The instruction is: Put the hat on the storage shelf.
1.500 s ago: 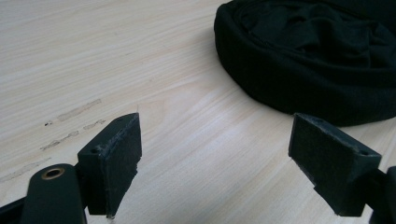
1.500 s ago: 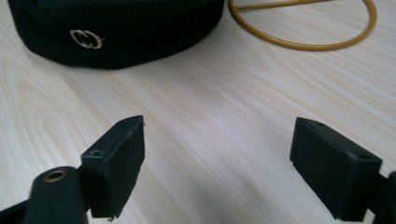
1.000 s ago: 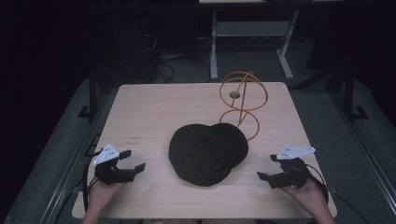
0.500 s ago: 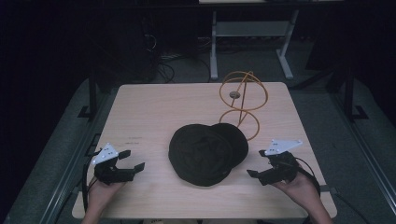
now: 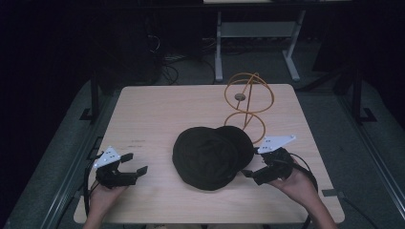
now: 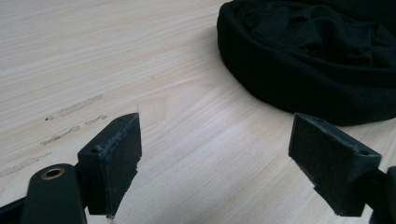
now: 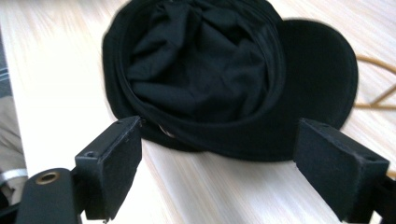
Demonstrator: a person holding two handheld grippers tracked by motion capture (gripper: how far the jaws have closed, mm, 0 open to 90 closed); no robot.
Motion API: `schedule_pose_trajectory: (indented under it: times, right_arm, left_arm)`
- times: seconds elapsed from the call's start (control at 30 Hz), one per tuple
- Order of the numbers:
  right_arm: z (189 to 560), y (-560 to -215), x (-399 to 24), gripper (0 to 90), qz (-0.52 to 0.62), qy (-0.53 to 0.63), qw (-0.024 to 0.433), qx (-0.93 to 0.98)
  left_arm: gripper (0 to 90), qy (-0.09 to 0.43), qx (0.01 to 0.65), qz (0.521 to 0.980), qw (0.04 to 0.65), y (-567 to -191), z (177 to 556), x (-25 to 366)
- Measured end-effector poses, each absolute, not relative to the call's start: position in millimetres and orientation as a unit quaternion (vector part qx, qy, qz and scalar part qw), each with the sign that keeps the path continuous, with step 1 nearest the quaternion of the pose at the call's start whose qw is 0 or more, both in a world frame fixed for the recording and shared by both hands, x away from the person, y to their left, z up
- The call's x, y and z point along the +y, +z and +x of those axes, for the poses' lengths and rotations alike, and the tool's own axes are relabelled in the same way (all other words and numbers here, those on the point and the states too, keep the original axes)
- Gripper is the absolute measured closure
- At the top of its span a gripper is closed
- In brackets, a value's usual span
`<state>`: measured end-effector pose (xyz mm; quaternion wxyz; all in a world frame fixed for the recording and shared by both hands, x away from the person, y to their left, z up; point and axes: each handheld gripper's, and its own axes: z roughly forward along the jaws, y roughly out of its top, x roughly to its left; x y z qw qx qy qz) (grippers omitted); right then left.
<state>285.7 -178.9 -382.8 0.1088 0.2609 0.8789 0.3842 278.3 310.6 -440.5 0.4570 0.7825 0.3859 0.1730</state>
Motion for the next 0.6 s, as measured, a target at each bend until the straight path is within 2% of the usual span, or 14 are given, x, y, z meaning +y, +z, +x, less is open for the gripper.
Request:
schedule_pose_trajectory:
  times: [0.47, 0.5, 0.6]
  right_arm:
    - [291, -372, -149, 17.1, 0.224, 0.389, 0.094, 0.889]
    - [292, -372, -145, 19.7, 0.219, 0.388, 0.091, 0.89]
    - [293, -372, -140, 20.1, 0.213, 0.389, 0.086, 0.892]
  left_arm:
    - [17.0, 0.169, 0.387, 0.782, 0.458, -440, 279, 311]
    - [16.9, 0.169, 0.387, 0.783, 0.457, -440, 279, 311]
    - [16.9, 0.17, 0.386, 0.783, 0.456, -441, 279, 310]
